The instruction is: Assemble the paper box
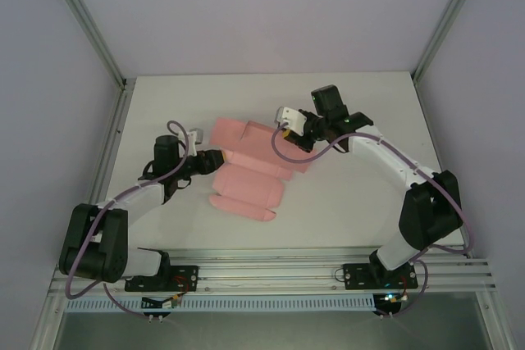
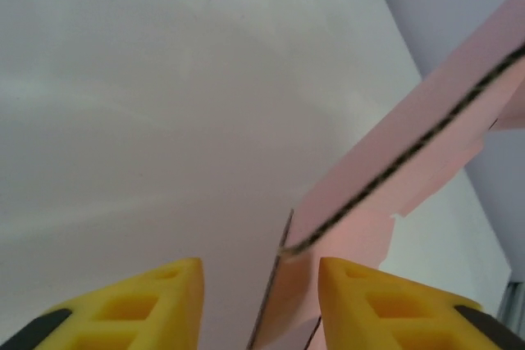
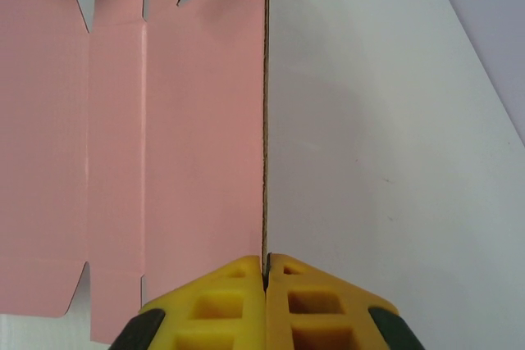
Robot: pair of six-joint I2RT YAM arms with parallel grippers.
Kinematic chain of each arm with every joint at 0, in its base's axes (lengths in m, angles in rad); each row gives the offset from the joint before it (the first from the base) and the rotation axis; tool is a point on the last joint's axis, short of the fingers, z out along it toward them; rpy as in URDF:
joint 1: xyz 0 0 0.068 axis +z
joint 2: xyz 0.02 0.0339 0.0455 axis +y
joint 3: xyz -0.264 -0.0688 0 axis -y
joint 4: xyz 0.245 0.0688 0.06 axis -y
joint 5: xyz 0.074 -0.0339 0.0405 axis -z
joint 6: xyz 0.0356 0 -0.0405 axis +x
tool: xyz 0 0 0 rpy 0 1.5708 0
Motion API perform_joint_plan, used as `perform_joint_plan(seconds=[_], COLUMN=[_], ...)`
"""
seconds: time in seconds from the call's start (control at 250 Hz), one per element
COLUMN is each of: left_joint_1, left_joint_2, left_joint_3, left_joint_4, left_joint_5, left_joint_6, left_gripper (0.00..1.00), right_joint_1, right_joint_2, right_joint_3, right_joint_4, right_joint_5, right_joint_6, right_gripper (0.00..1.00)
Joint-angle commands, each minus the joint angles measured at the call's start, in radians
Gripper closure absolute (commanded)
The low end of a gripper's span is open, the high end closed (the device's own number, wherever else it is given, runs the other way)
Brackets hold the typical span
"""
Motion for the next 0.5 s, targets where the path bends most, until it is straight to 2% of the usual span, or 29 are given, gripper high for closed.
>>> perform_joint_plan(seconds=[0.0,0.072,0.172,0.22,0.395,0.495], left_joint_1=[0.01,0.01,0.011,0.011,0.008,0.003], left_joint_2=[-0.01,-0.03,-0.054,-0.063,-0.098,-0.113], left_joint_3=[0.019,0.006,0.001,0.001,-0.03,-0.043], left_joint_4=[0.102,0.113,0.079,0.059,0.062,0.08], left_joint_5=[0.063,0.056,0.033,0.033,0.024,0.014], left_joint_6=[-0.006,-0.007,0.003,0.005,-0.001,-0.008], left_gripper=[0.62,0.65,0.85,0.91,0.89,1.0], right_joint_1=[-0.008,-0.009,-0.011,-0.012,-0.015,-0.017], right_joint_2=[-0.005,-0.001,0.0,0.005,0.034,0.055], right_joint_3=[0.039,0.039,0.04,0.044,0.076,0.095], right_joint_4=[-0.023,-0.021,-0.021,-0.022,-0.043,-0.067], right_joint_5=[-0.037,-0.027,-0.022,-0.017,-0.019,-0.045], right_joint_6=[0.011,0.016,0.025,0.032,0.084,0.109], right_gripper=[1.0,1.0,1.0,1.0,1.0,1.0])
